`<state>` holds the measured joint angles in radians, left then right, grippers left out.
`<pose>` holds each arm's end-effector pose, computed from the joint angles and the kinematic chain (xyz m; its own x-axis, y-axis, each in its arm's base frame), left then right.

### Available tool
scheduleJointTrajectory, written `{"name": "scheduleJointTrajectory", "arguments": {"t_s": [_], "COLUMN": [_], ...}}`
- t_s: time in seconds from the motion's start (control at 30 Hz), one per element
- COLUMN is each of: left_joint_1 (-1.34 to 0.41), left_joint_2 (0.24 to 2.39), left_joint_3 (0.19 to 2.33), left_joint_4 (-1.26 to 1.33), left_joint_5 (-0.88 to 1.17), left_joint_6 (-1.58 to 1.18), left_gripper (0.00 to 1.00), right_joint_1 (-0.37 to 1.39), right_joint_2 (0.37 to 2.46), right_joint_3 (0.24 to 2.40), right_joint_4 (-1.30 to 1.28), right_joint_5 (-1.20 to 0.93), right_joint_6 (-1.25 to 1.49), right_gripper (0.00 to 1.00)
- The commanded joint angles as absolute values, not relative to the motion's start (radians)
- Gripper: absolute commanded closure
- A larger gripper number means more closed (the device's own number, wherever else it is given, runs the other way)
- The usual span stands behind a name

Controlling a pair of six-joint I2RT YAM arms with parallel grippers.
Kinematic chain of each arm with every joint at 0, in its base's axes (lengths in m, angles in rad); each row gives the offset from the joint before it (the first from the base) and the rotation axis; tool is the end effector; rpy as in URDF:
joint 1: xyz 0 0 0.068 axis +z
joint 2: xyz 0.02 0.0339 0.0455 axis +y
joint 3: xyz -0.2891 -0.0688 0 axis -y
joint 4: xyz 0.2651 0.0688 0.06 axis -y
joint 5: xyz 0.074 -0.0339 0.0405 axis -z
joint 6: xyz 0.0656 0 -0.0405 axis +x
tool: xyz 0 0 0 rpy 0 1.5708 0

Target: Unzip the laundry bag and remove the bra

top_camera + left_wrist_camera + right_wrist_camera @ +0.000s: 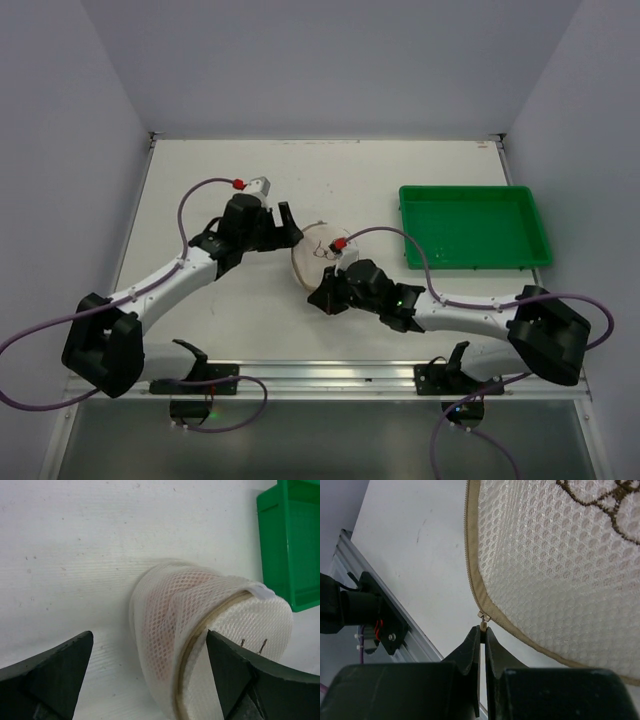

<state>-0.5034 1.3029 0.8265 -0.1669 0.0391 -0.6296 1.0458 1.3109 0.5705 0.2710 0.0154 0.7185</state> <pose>0.2775 -0.1558 0.2403 -0.7247 -0.2726 -0.6329 0.1024 0.8656 -0.4901 0.1544 0.2646 0.1952 -0.7357 0.0430 -0.6760 -0.4969 0.6439 0.5818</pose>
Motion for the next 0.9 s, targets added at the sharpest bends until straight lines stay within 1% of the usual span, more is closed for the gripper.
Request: {"name": "scheduleJointTrajectory", "arguments": {"t_s": [0.0,0.17,0.2,0.3,0.5,0.6,0.63,0.7,0.73,0.77,0.8,0.83,0.87], "left_joint_1": [-0.494,-0.499,-0.514,-0.561,-0.62,-0.655,-0.663,-0.673,-0.673,-0.673,-0.673,-0.673,-0.673], "left_joint_2": [1.217,1.059,0.999,0.919,0.937,0.972,0.98,1.003,1.008,1.012,1.022,1.026,1.032], "left_joint_3": [0.807,0.677,0.622,0.522,0.474,0.468,0.468,0.472,0.476,0.48,0.489,0.495,0.502], "left_joint_4": [-0.186,-0.203,-0.195,-0.127,-0.041,-0.006,0.021,0.037,0.038,0.041,0.041,0.038,0.035], "left_joint_5": [-0.035,-0.028,-0.04,-0.046,-0.006,-0.005,-0.005,-0.005,-0.005,-0.005,-0.006,-0.009,-0.011], "left_joint_6": [-0.684,-0.808,-0.836,-0.931,-0.986,-0.996,-0.997,-0.993,-0.985,-0.98,-0.974,-0.962,-0.954], "left_gripper": [0.0,0.0,0.0,0.02,0.09,0.18,0.29,0.48,0.68,0.78,0.86,0.99,1.0], "right_joint_1": [1.058,1.058,1.058,1.058,1.058,1.058,1.058,1.058,1.057,1.058,1.057,1.058,1.058], "right_joint_2": [1.37,1.428,1.443,1.471,1.474,1.448,1.431,1.414,1.405,1.384,1.372,1.359,1.332], "right_joint_3": [0.64,0.698,0.704,0.726,0.719,0.701,0.693,0.681,0.666,0.657,0.646,0.628,0.618], "right_joint_4": [0.327,0.345,0.35,0.357,0.359,0.35,0.345,0.328,0.322,0.307,0.299,0.29,0.279], "right_joint_5": [-0.061,-0.075,-0.077,-0.081,-0.097,-0.077,-0.072,-0.061,-0.057,-0.045,-0.038,-0.032,-0.026], "right_joint_6": [0.724,0.729,0.727,0.727,0.733,0.733,0.73,0.727,0.724,0.723,0.721,0.713,0.709], "right_gripper": [1.0,1.0,1.0,1.0,1.0,1.0,1.0,1.0,1.0,1.0,1.0,1.0,1.0]}}
